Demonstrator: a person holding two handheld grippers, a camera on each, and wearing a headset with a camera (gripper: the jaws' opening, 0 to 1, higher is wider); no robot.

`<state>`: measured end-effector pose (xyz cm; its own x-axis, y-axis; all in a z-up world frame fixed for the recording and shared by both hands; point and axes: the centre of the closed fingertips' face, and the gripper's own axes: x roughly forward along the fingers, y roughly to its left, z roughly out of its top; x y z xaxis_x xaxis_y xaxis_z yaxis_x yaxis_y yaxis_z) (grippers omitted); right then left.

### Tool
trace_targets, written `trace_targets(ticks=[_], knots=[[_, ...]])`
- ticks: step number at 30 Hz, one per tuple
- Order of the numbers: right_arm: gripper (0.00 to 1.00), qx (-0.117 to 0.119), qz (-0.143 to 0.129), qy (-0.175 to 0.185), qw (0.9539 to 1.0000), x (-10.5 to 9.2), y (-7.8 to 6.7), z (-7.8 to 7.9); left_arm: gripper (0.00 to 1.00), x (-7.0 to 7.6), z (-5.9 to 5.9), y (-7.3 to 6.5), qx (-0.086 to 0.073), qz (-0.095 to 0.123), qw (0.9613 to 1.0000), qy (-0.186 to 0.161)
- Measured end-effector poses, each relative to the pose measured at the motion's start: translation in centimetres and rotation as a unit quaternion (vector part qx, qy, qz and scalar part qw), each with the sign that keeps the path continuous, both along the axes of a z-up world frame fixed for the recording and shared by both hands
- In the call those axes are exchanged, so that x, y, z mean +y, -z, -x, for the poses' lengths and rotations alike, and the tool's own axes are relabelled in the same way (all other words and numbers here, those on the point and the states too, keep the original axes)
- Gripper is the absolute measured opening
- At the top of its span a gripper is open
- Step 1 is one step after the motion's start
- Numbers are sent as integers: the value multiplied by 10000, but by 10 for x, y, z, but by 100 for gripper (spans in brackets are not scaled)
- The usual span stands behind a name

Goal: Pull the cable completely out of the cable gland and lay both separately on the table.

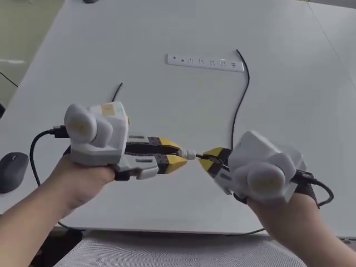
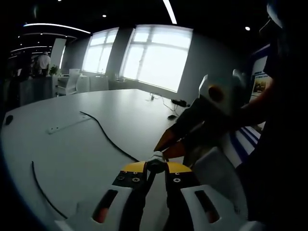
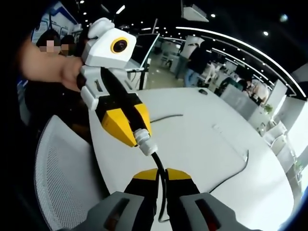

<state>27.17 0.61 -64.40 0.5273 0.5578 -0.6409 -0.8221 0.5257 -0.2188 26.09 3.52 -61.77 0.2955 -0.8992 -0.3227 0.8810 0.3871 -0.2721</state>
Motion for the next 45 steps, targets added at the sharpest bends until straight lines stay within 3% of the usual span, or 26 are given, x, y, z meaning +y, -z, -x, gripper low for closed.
trace_targets(ticks=[9,13,16,23,28,30,37,38,39,43,44,45], knots=[[0,159,-112,311,9993,-11,9,-5,15,2,-1,1,15,2,10000,-35],[0,290,-252,443,9983,-15,14,-5,15,1,-1,1,6,-7,10000,-27],[0,461,-523,685,9952,-15,14,-7,15,1,-1,2,-11,-26,10000,-25],[0,617,-527,898,9927,-28,25,-10,15,4,-3,-1,6,27,10000,-55],[0,980,-850,1349,9823,-38,36,-10,15,3,-2,-2,6,61,10000,-58],[0,1047,-909,1411,9802,-41,40,-11,15,2,-1,-3,8,66,10000,-54],[0,1488,-1170,1949,9624,-56,57,-9,15,5,0,-6,28,144,9998,-95],[0,1649,-1281,2112,9549,-59,61,-8,15,6,-1,-7,45,181,9998,-114],[0,1839,-1454,2306,9444,-62,66,-7,15,6,-1,-8,53,207,9997,-123],[0,2278,-1822,2797,9147,-72,78,-4,15,5,-1,-8,43,181,9998,-110],[0,2308,-1803,2826,9134,-74,81,-3,15,5,-1,-8,45,175,9998,-109],[0,2291,-1744,2804,9157,-76,84,-2,15,4,0,-8,39,165,9998,-99]])
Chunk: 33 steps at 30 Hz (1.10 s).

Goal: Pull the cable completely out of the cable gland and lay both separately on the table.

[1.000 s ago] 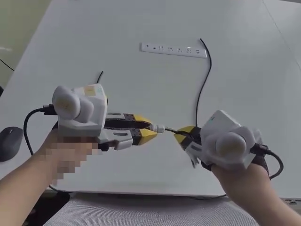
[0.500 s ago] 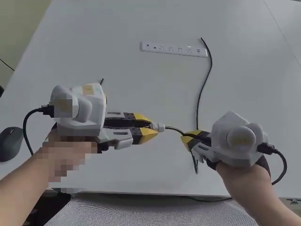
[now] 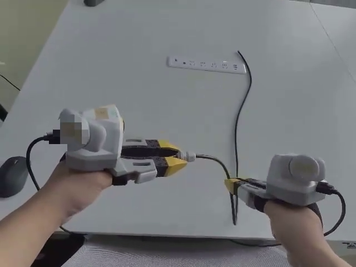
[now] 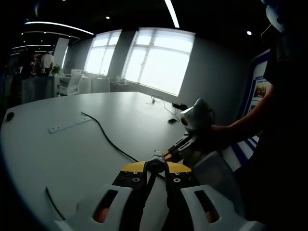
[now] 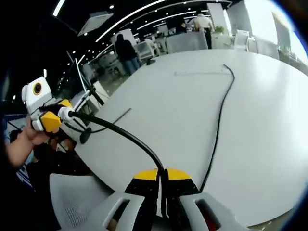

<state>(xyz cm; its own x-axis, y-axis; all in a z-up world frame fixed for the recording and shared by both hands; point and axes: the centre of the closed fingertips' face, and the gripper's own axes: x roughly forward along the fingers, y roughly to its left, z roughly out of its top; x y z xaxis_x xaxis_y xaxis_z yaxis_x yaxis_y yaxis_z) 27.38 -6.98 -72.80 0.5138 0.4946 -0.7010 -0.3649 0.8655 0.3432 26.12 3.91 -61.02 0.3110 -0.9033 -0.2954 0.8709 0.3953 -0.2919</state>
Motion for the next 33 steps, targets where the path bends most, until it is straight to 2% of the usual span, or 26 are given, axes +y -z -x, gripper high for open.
trace_targets(ticks=[3,6,10,13,15,17,20,22,24,26,29,31,33], knots=[[0,74,-16,-12,10000,2,2,4,15,-2,2,3,-15,-75,10000,25],[0,-59,128,-175,9997,4,0,5,15,-1,2,3,-2,-61,10000,11],[0,-165,181,-291,9993,6,-3,8,15,1,1,2,-4,-60,10000,-16],[0,-367,245,-375,9983,5,-8,8,15,4,-1,0,-23,-58,10000,-67],[0,-412,279,-443,9978,5,-9,11,15,4,0,0,-16,-46,10000,-79],[0,-577,441,-603,9955,5,-11,11,15,5,0,-1,-35,-56,9999,-91],[0,-886,740,-930,9889,5,-17,13,15,5,0,-1,-47,-68,9999,-109],[5,-910,746,-1003,9880,9,-21,16,15,6,0,-2,-51,-60,9999,-115],[10,-1130,793,-1203,9831,13,-31,17,15,6,0,-2,-61,-54,9999,-128],[13,-1239,809,-1438,9785,19,-42,21,15,6,0,-3,-58,-47,9999,-136],[18,-1531,991,-1790,9668,26,-60,23,15,6,-1,-3,-54,-48,9999,-151],[19,-1767,1216,-1989,9563,28,-75,22,15,7,-1,-4,-47,-44,9999,-156],[20,-1936,1275,-2118,9494,34,-90,20,15,7,-1,-4,-34,-34,9999,-156]])
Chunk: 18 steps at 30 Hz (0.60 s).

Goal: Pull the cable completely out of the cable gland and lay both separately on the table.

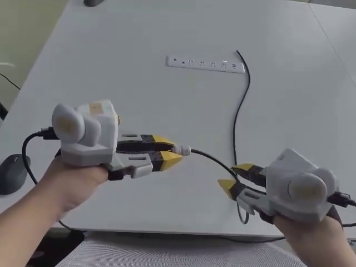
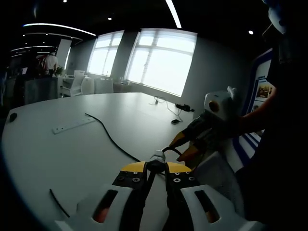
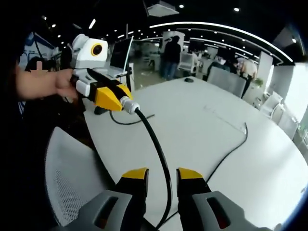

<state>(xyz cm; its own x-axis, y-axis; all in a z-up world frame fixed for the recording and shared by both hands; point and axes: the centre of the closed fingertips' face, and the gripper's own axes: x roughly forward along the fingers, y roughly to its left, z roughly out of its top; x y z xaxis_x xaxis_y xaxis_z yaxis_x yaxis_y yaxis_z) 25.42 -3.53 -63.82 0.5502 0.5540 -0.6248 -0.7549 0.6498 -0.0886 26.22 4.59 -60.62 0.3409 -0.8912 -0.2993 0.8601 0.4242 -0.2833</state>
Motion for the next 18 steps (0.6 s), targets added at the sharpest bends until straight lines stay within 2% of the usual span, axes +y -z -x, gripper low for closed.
trace_targets(ticks=[4,7,9,11,12,14,18], knots=[[19,-156,135,-278,9994,17,-20,-7,15,0,0,0,-3,-6,10000,6],[17,-298,265,-567,9976,32,-27,-11,15,-1,0,0,-5,-21,10000,25],[17,-306,384,-698,9964,38,-25,-13,15,-1,0,0,-2,-18,10000,31],[16,-480,700,-998,9914,45,-23,-15,15,-2,0,1,1,-20,10000,37],[14,-507,770,-1075,9899,47,-23,-15,15,-2,0,1,3,-21,10000,40],[11,-551,741,-1156,9890,54,-25,-15,15,-3,0,1,15,-21,10000,52],[10,-588,901,-1308,9855,60,-22,-14,15,-5,-1,2,0,-50,10000,64]])
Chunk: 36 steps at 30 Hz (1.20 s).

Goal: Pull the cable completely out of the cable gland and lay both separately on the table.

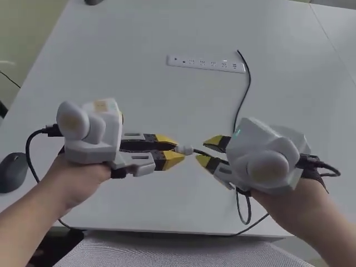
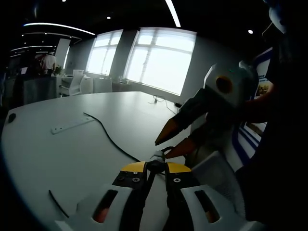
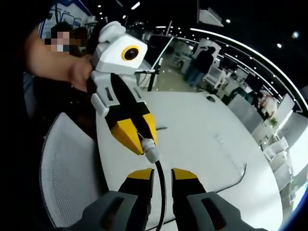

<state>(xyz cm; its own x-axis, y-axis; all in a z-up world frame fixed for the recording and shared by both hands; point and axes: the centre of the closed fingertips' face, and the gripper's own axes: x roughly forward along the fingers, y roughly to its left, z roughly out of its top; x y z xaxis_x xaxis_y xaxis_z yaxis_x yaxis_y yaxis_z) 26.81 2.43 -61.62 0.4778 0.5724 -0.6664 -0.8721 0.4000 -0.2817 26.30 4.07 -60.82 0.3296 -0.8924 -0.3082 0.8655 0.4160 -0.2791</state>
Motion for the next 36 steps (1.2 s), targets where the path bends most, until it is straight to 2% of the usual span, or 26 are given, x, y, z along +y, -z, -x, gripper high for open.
trace_targets(ticks=[5,8,16,18,30,33,36], knots=[[5,-89,287,-150,9994,0,6,1,15,-3,0,0,-1,2,10000,39],[1,-132,297,-176,9993,0,5,0,15,-4,1,1,12,-3,10000,55],[1,-136,332,-180,9992,-1,8,0,15,-5,0,3,0,-37,10000,84],[0,-148,310,-150,9993,-2,8,-1,15,-5,-1,3,12,-17,10000,77],[0,113,45,176,9998,-7,12,-1,15,-8,0,4,-78,-95,9998,139],[0,119,34,282,9995,-12,14,-4,15,-6,-1,4,-97,-112,9998,111],[0,232,-61,406,9989,-17,15,-5,15,-5,-1,3,-92,-93,9999,100]])
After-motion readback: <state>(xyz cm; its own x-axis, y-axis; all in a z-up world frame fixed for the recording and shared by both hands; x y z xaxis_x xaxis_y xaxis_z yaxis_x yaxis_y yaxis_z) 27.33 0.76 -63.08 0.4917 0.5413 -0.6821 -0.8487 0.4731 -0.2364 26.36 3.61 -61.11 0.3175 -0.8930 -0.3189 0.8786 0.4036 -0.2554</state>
